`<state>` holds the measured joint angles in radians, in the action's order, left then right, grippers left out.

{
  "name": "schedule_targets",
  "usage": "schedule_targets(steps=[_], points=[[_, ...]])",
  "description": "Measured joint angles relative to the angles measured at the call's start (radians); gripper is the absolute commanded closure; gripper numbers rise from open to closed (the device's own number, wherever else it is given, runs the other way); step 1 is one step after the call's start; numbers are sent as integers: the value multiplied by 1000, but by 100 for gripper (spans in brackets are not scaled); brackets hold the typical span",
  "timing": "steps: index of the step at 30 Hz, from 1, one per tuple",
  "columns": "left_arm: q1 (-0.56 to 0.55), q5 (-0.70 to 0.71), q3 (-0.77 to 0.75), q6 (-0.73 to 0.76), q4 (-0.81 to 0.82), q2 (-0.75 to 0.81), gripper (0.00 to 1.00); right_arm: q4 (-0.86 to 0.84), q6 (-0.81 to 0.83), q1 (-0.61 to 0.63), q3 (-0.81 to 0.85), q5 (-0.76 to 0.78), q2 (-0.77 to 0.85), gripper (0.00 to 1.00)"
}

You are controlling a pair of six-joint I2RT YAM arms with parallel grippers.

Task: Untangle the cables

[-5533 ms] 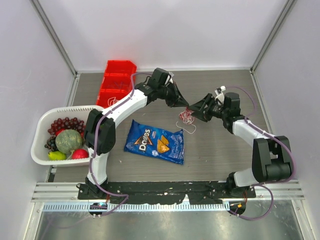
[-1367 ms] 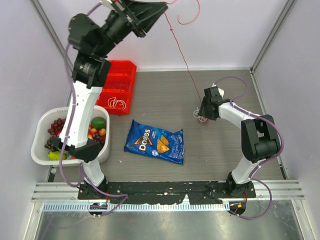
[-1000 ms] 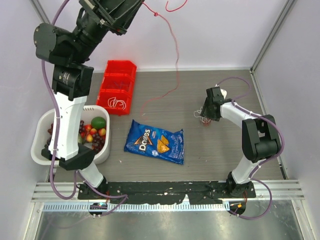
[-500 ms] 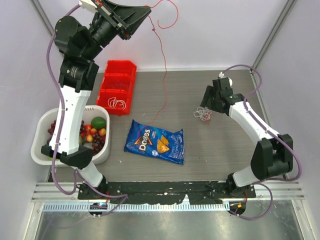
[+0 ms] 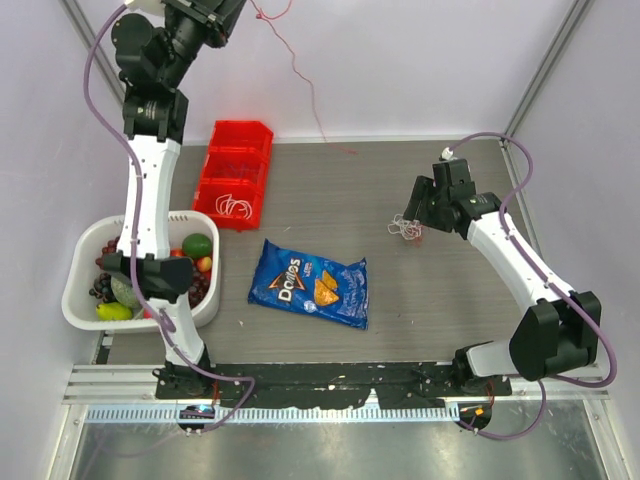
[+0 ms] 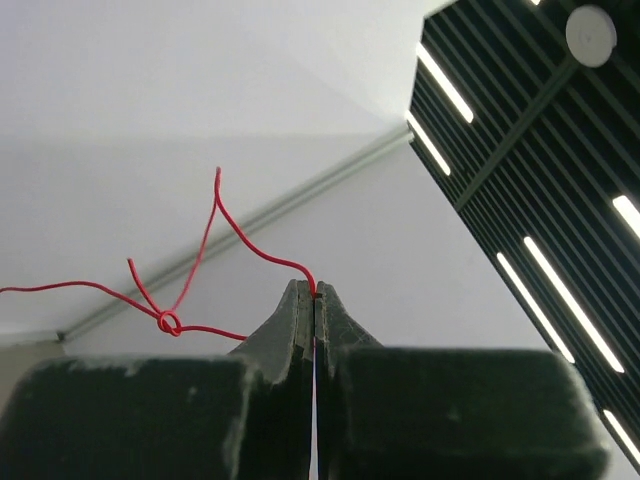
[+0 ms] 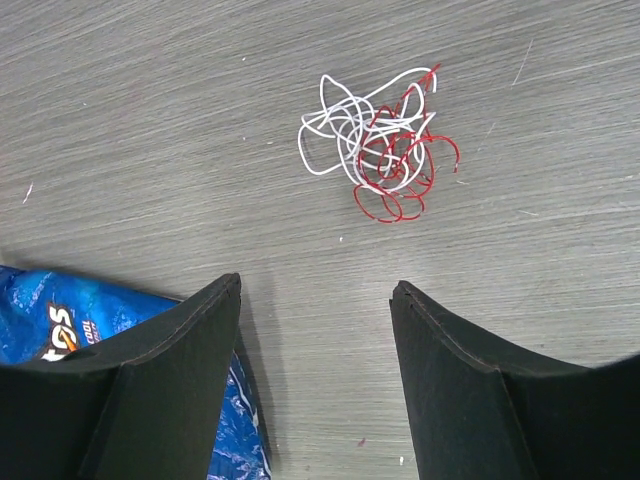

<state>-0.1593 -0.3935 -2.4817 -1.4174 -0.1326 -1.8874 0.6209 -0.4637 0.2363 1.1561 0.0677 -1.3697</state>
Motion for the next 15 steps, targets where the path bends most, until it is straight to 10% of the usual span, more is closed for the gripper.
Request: schedule_targets(steps=[15], points=[[261,66,14,47,184,-436,100,31,18,-9,-8,-30,4,34]])
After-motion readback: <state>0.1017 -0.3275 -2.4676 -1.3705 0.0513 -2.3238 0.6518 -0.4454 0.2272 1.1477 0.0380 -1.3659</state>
